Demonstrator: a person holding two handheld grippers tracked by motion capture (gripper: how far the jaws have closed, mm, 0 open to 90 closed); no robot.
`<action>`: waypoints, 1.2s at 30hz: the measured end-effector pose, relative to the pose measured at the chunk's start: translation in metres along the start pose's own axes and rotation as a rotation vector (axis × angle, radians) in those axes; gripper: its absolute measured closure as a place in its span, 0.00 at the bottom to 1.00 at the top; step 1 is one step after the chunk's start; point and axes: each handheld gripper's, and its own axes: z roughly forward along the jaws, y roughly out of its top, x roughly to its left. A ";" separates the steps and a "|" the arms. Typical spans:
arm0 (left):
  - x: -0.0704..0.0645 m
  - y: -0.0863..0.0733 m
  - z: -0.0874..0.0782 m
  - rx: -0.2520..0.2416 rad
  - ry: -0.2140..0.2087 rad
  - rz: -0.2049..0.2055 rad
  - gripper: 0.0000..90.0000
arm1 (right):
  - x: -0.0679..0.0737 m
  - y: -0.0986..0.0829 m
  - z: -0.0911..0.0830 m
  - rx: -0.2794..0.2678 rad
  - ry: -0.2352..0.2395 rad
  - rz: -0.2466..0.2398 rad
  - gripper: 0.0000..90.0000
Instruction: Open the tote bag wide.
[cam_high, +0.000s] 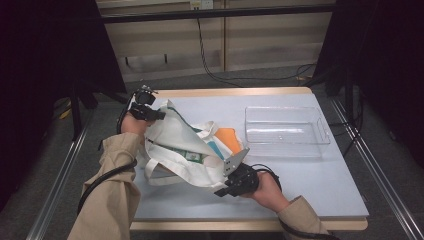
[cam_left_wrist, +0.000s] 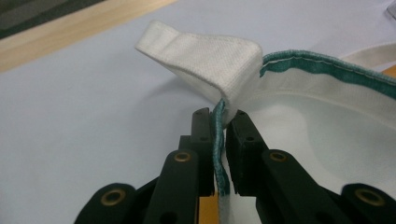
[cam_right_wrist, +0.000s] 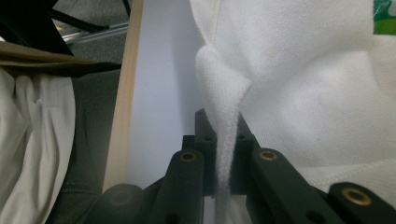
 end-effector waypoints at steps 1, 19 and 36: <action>0.002 -0.001 -0.001 0.004 -0.023 -0.007 0.91 | 0.000 0.000 0.000 -0.009 -0.003 0.006 0.95; 0.008 -0.017 -0.028 0.033 -0.058 0.025 0.81 | -0.005 0.009 -0.006 -0.065 -0.077 0.053 0.57; 0.012 -0.023 -0.024 0.038 -0.007 -0.001 0.97 | -0.008 0.006 0.000 -0.031 -0.011 0.033 0.95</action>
